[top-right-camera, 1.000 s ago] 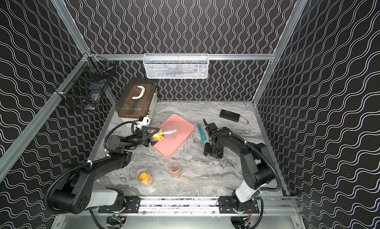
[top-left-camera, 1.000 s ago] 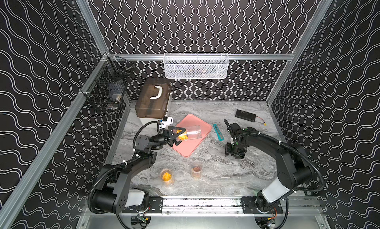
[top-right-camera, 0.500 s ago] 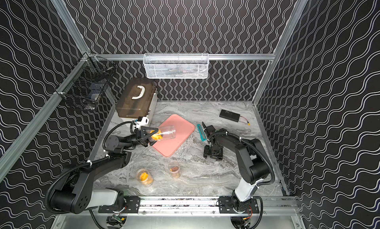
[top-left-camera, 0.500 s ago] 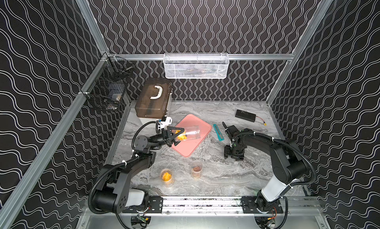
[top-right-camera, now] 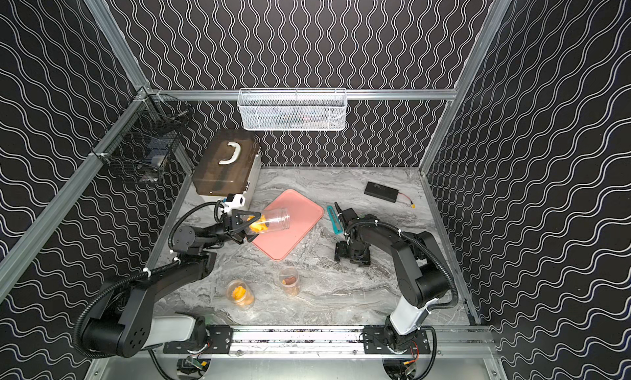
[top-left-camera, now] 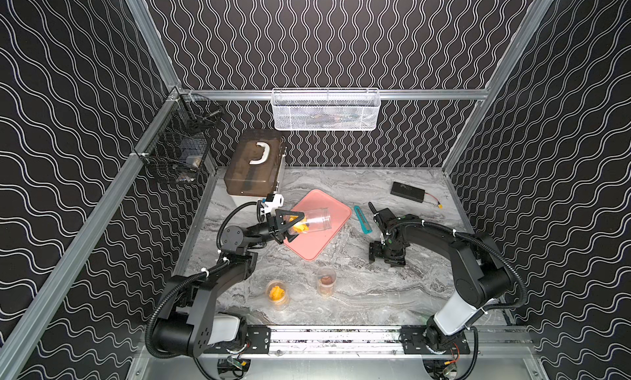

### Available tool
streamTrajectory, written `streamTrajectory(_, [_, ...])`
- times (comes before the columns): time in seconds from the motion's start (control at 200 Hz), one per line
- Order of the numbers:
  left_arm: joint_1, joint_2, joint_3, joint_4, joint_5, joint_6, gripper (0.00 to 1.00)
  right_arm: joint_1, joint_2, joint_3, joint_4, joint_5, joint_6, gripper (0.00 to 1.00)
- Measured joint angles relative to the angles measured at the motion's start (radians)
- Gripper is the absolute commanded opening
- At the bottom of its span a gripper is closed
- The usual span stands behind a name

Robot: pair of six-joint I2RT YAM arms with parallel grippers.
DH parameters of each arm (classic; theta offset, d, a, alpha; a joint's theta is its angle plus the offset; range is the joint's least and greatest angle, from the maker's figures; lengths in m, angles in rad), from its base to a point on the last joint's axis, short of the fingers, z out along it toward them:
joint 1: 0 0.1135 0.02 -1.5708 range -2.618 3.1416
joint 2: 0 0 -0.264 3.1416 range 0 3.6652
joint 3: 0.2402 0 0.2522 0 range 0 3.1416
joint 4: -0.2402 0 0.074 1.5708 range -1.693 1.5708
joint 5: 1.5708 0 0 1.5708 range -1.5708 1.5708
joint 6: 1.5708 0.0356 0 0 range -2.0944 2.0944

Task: Pour the cookies out of the jar
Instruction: Place the lid at the center of the board, then pour the cookies in the jar onto the tray.

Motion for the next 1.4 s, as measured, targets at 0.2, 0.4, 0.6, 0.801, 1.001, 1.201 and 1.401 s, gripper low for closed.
streamTrajectory(0.2, [0.006,-0.002,-0.005,-0.002,0.003,0.001,0.32,-0.002,-0.082,0.010,-0.025,0.004,0.002,0.85])
streamTrajectory(0.4, [0.012,0.014,0.003,-0.011,0.009,0.005,0.32,-0.002,-0.252,0.025,-0.031,-0.044,0.005,0.87])
streamTrajectory(0.6, [0.024,0.042,0.004,-0.051,0.021,0.053,0.31,-0.002,-0.401,0.041,-0.040,-0.122,0.004,0.88])
streamTrajectory(0.801, [0.035,0.118,0.016,-0.039,0.032,0.055,0.30,-0.003,-0.529,0.031,-0.033,-0.196,0.004,0.89])
streamTrajectory(1.001, [0.055,0.192,0.018,-0.014,0.045,0.056,0.29,-0.003,-0.613,-0.018,0.002,-0.264,0.016,0.91])
streamTrajectory(1.201, [0.066,0.251,0.008,-0.005,0.050,0.084,0.29,-0.003,-0.616,-0.019,0.020,-0.292,0.015,0.91])
streamTrajectory(1.401, [0.070,0.304,0.003,0.000,0.049,0.114,0.29,-0.005,-0.620,-0.030,0.032,-0.310,0.014,0.91])
